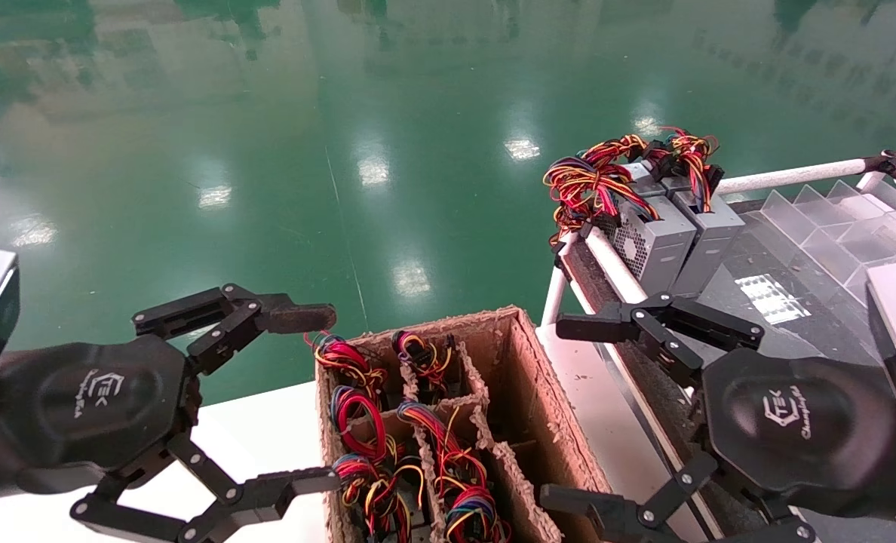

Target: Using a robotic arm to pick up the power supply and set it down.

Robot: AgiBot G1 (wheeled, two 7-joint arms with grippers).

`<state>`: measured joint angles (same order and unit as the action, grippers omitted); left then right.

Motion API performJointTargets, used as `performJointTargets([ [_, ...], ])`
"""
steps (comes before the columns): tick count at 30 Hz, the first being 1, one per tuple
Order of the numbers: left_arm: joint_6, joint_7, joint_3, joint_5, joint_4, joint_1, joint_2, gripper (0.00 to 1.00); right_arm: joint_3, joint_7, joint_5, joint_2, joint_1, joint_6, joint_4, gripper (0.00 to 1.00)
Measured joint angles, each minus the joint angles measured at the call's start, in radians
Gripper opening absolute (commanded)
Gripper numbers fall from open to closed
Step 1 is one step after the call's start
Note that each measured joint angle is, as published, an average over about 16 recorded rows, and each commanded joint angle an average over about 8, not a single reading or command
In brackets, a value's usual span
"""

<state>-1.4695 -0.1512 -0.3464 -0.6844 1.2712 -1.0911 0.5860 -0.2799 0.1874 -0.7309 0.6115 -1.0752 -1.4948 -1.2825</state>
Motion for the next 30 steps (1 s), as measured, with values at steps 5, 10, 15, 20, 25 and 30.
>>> performJointTargets([
  [5, 0.0, 0.0, 0.0, 0.0, 0.0, 0.0, 0.0, 0.73, 0.0, 0.0, 0.0, 0.0, 0.0, 0.0, 0.0, 1.0],
  [10, 0.0, 0.0, 0.0, 0.0, 0.0, 0.0, 0.0, 0.1, 0.0, 0.0, 0.0, 0.0, 0.0, 0.0, 0.0, 1.0],
  [15, 0.0, 0.0, 0.0, 0.0, 0.0, 0.0, 0.0, 0.0, 0.0, 0.0, 0.0, 0.0, 0.0, 0.0, 0.0, 1.0],
  [20, 0.0, 0.0, 0.0, 0.0, 0.0, 0.0, 0.0, 0.0, 0.0, 0.0, 0.0, 0.0, 0.0, 0.0, 0.0, 1.0],
  [25, 0.0, 0.0, 0.0, 0.0, 0.0, 0.0, 0.0, 0.0, 0.0, 0.0, 0.0, 0.0, 0.0, 0.0, 0.0, 1.0],
  [30, 0.0, 0.0, 0.0, 0.0, 0.0, 0.0, 0.0, 0.0, 0.0, 0.0, 0.0, 0.0, 0.0, 0.0, 0.0, 1.0],
])
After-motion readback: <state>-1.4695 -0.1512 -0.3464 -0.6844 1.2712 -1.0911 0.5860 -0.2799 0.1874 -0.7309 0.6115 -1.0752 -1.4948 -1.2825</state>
